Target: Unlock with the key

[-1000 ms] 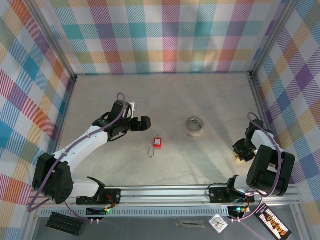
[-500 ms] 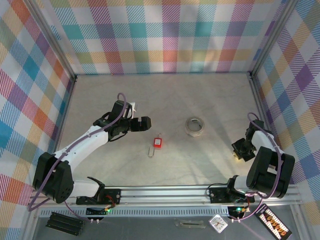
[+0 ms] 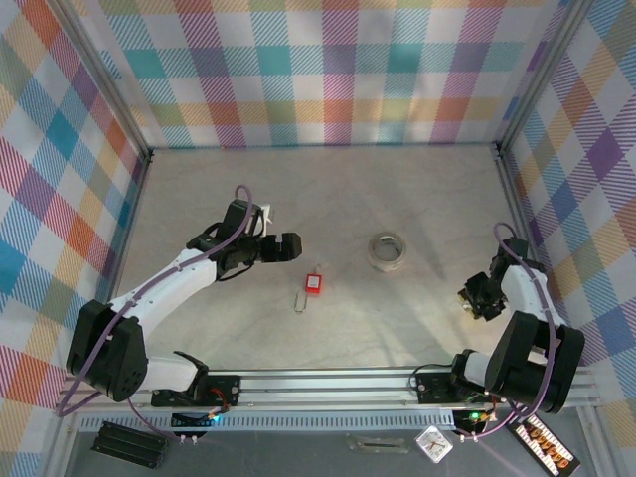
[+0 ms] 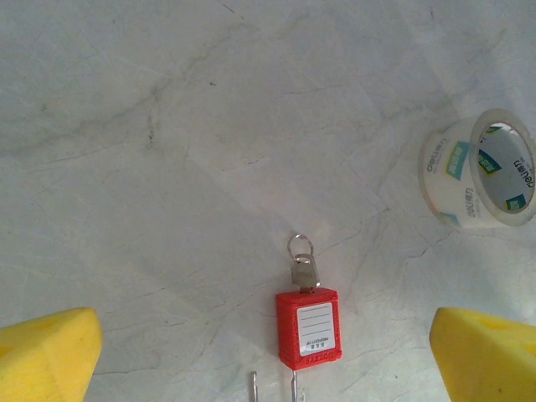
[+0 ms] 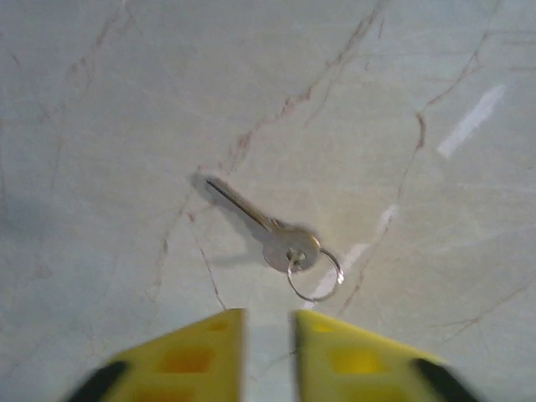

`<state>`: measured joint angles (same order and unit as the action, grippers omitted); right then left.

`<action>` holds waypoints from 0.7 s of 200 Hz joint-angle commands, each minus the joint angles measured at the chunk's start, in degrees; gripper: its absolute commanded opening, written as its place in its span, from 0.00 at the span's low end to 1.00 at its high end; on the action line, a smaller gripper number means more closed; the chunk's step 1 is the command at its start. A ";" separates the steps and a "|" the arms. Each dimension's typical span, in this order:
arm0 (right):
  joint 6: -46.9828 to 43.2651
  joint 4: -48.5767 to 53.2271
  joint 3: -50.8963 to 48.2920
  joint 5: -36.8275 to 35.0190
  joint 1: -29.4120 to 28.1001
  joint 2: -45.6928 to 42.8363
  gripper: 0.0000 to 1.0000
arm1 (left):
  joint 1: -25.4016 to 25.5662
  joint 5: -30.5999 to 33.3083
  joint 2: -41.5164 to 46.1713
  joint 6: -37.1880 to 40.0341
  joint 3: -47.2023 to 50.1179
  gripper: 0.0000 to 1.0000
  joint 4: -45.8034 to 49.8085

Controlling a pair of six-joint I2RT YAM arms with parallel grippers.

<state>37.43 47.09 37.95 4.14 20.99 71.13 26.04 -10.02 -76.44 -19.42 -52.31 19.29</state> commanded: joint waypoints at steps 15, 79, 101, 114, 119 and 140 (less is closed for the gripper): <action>1.56 2.98 -0.47 1.22 0.27 -0.30 0.48 | -0.73 -1.13 0.07 0.97 -0.02 1.00 -0.70; 3.06 -0.93 -1.28 1.37 0.32 3.52 0.43 | -0.73 -1.30 0.33 1.24 -0.10 1.00 -0.31; 3.26 -1.54 -1.50 0.46 0.28 4.41 0.42 | -0.74 -1.31 0.24 1.18 -0.20 1.00 -0.39; 3.50 -2.03 -1.66 -0.13 0.28 4.95 0.42 | -0.73 -1.35 0.16 1.19 -0.24 1.00 -0.44; 3.60 -2.22 -1.67 -0.42 0.28 5.11 0.41 | -0.73 -1.38 0.16 1.15 -0.21 1.00 -0.39; 3.70 -2.55 -1.57 -1.94 0.28 5.46 0.39 | -0.74 -1.49 0.07 1.14 -0.33 1.00 -0.40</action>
<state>40.10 44.97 36.99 4.27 20.99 75.90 26.04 -10.52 -76.44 -19.42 -52.31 19.31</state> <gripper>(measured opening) 0.404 0.996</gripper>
